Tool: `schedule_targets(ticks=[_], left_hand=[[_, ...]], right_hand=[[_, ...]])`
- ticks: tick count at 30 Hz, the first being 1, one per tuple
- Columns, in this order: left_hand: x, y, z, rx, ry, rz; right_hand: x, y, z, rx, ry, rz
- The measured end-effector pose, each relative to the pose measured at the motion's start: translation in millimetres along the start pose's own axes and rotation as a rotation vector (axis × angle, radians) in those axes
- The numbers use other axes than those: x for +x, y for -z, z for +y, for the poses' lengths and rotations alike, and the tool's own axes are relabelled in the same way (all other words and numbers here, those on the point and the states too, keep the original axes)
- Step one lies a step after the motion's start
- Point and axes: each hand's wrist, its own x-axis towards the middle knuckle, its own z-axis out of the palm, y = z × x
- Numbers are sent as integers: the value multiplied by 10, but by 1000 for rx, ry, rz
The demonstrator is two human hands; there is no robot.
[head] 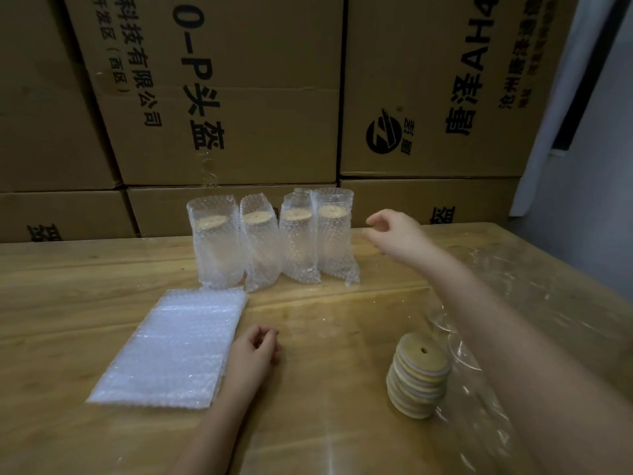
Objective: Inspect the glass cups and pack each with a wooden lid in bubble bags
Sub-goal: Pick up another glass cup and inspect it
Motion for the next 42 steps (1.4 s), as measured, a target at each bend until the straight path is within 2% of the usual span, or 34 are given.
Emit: schedule_targets(ticks=[2,4,6,8,10,12,15,19,22,25,30,33,35,39,42], left_hand=[[-63,30,7,-29,16,-4],[-152,54,4,-21,28,-29],[-228,73,2,-4,35,-44],[-281,92,6,3,36,-43],[-329,101,11,-6,38,-42],[-372,107,6,-10,34,-38],[-406,111,-18,-10,14,-31],[-381,120,-43,-34,22,-32],[-342,116,-61,-92,16,-33],[-331,91,-39,-227,6,-55],[-289,8,255,-570,177,-168],[-248,26,509,-853,262,-287],[-226,88,628,-945,268,-310],[-166,173,742,-947,259,-289],[-111,183,823,-946,172,-198]], right_hand=[[-146,79,71,-332,21,87],[-220,144,175,-702,-31,206],[-249,198,262,-943,-176,177],[-262,209,319,-1015,-341,17],[-256,176,409,-1029,-398,-94],[-250,170,510,-1021,-362,-68],[-217,188,622,-971,-280,64],[-226,90,595,-933,-134,86],[-313,32,450,-797,27,149],[-481,-24,187,-516,178,186],[-813,-194,-145,34,395,167],[-903,-279,-172,304,400,-26],[-899,-319,-149,399,405,-106],[-832,-410,-79,528,427,-67],[-802,-514,-72,641,386,13]])
